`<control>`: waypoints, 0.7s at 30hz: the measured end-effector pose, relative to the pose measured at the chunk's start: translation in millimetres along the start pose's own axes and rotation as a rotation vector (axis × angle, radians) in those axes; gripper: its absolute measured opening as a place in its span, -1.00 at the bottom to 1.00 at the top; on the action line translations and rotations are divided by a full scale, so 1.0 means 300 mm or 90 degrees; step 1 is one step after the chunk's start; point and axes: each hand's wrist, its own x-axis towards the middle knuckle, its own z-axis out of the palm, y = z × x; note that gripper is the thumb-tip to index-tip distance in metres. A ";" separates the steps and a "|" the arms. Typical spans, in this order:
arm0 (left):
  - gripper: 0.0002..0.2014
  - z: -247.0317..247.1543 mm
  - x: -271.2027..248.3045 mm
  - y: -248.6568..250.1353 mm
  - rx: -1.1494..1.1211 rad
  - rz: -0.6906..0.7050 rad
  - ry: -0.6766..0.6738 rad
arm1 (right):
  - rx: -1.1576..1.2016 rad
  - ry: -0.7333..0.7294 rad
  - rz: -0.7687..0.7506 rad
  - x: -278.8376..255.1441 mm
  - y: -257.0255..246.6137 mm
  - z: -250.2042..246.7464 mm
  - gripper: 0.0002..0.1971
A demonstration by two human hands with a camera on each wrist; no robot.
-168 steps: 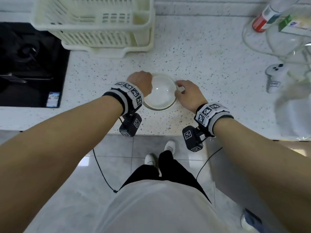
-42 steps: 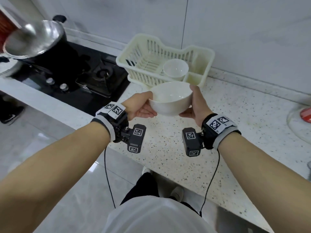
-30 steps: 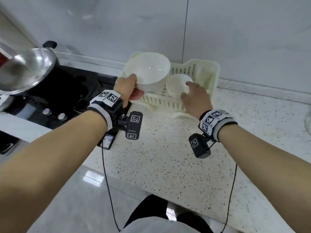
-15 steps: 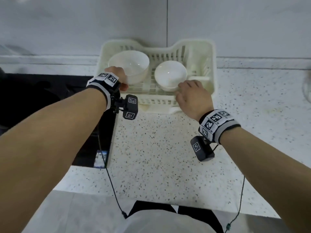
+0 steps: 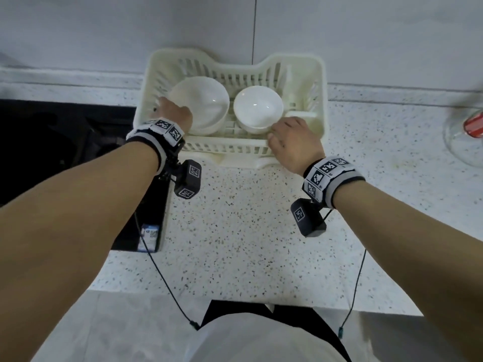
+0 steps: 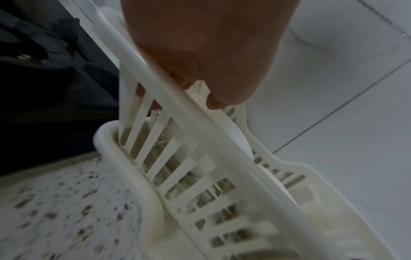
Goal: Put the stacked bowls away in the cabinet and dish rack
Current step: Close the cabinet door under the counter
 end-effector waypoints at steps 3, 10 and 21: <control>-0.43 -0.007 -0.134 -0.020 0.033 0.102 0.061 | 0.005 -0.023 0.002 -0.001 0.001 -0.004 -0.48; -0.64 0.122 -0.594 0.027 -0.048 0.458 0.059 | 0.065 0.036 -0.040 -0.228 0.026 -0.071 -0.54; -0.70 0.604 -1.341 0.169 0.068 0.599 -0.276 | 0.188 0.175 0.147 -1.076 0.476 0.010 -0.53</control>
